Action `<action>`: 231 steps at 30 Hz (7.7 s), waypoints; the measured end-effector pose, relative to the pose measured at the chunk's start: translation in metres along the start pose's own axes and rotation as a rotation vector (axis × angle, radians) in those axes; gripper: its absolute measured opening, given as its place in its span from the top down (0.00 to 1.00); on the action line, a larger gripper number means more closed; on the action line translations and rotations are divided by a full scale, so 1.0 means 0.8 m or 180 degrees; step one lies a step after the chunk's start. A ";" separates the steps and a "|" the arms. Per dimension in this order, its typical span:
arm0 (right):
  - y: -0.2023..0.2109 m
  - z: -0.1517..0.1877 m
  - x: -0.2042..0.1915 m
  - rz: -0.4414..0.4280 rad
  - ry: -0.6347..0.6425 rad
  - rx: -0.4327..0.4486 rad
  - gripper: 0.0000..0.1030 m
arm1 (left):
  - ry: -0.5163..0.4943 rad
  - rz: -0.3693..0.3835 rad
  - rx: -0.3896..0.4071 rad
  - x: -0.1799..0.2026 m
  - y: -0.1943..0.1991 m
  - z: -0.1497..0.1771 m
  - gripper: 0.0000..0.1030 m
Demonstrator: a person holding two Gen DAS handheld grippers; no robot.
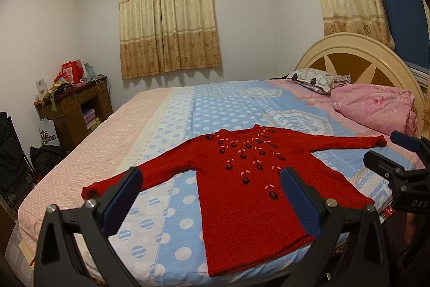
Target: Fold small clothes
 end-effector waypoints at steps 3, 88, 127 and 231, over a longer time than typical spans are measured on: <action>0.000 0.002 0.000 -0.0003 -0.0005 -0.0001 0.01 | 0.0005 0.0004 0.0001 0.000 0.000 0.000 0.00; -0.289 0.056 0.522 0.1048 -0.2528 -0.0780 0.92 | 0.0207 0.0299 -0.1052 -0.038 -0.347 0.067 0.00; -0.461 0.053 -0.078 -0.1742 -0.0342 -0.1829 0.16 | 0.0351 0.0206 -0.1105 -0.094 -0.333 0.070 0.00; -0.367 0.082 0.079 -0.0586 -0.0318 -0.1587 0.15 | 0.0181 0.0737 -0.1622 -0.046 -0.425 0.113 0.68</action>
Point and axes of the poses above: each gripper's, at about its wrist camera, not at the fingertips, and y roughly against the way its jaws point, x to its right, z to its underside, the point moved 7 cm from there along -y, roughly the way its jaws point, and after that the axes turned 4 degrees about x, right-handed, at the moved point
